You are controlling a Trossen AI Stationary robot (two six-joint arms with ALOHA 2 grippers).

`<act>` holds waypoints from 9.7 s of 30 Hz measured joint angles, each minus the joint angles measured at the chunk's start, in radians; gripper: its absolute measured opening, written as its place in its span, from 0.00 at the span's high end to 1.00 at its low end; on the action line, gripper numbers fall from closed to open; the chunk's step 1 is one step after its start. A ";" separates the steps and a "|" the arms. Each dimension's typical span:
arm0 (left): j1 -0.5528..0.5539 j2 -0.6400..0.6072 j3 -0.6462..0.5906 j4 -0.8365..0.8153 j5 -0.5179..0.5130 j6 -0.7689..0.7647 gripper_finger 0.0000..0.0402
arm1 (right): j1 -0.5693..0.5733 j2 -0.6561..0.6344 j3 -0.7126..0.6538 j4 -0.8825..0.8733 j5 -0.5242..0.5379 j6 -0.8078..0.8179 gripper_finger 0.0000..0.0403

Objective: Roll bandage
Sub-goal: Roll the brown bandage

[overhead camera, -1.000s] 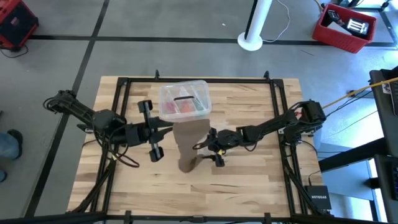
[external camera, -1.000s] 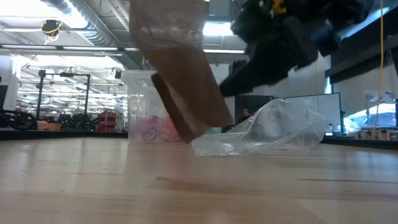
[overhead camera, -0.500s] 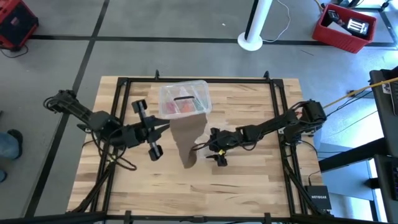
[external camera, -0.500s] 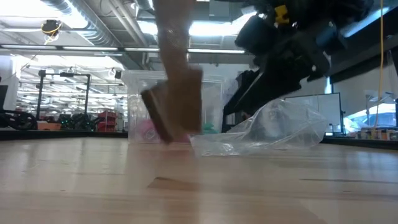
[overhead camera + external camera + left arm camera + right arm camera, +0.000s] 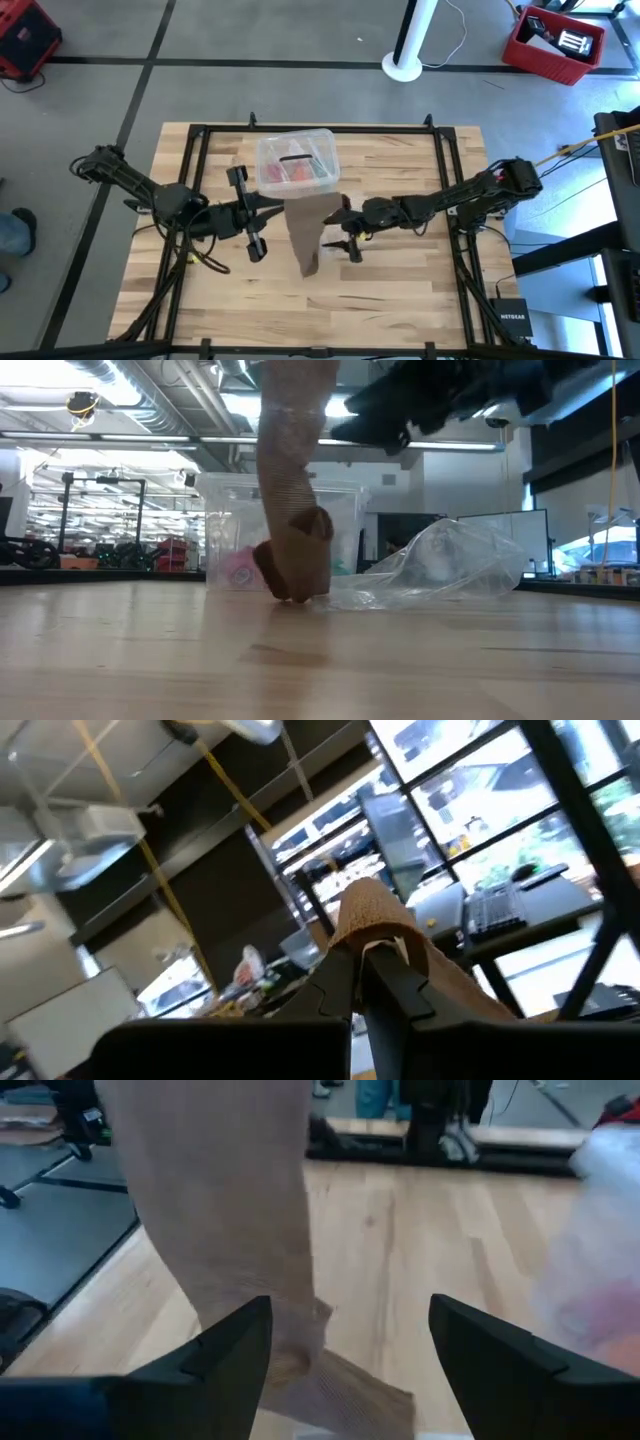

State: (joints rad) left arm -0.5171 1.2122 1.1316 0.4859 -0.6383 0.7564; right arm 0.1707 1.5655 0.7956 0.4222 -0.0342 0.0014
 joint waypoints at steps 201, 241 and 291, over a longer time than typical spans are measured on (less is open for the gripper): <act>-0.088 -0.066 0.037 -0.255 -0.091 -0.178 1.00 | -0.099 -0.320 0.226 -0.571 -0.022 -0.166 0.35; -0.073 -0.065 0.037 -0.239 -0.091 -0.202 1.00 | 0.026 -0.006 -0.022 0.430 -0.035 -0.036 0.35; -0.203 0.046 0.037 -0.547 0.003 -0.711 1.00 | -0.118 -0.197 0.177 0.149 0.174 -0.628 0.98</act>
State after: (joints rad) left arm -0.7206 1.2581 1.1683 -0.0613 -0.6358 0.0449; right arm 0.0528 1.3685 0.9726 0.5714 0.1399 -0.6266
